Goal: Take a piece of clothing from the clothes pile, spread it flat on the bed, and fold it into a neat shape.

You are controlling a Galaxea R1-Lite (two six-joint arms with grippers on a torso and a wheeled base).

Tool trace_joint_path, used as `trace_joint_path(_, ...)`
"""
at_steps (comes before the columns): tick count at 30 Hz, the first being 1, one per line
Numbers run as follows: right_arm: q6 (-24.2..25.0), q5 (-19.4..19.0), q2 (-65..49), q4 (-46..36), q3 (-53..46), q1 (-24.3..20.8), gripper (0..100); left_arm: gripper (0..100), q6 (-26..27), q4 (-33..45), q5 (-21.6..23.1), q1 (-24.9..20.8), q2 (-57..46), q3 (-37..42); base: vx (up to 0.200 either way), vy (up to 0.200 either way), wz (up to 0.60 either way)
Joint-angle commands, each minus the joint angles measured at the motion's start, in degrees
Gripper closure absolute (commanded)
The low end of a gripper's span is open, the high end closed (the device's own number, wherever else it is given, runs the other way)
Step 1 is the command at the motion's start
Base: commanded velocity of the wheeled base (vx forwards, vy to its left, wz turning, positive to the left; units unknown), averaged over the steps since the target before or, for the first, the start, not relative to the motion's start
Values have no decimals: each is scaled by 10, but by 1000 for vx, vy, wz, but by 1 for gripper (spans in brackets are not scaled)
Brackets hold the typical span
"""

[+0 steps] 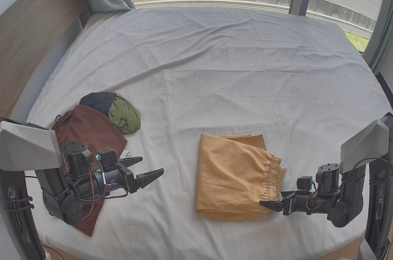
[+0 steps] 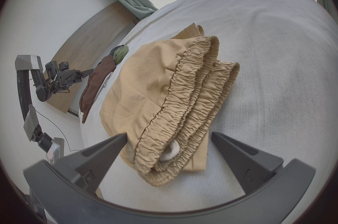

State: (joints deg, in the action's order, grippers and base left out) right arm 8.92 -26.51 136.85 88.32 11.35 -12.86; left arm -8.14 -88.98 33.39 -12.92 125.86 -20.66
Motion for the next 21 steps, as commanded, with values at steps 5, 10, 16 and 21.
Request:
trace_joint_path(5, 97, -5, 14, 1, 33, -32, 0, 0, 0, -1, 0, 0, 1, 0, 0, 0, 0)
trace_joint_path(10, 145, -5, 10, 2, 44, -57, 0, 0, 0, -1, -1, 1, 0, 0, 0, 0, 0)
trace_joint_path(16, 145, -5, 10, 2, 45, -58, 0, 0, 1, -1, 0, 1, 0, 1, 0, 0, 0)
trace_joint_path(21, 144, -4, 9, 3, 46, -58, 0, 0, 1, -1, -1, 1, 0, 1, 0, 0, 0)
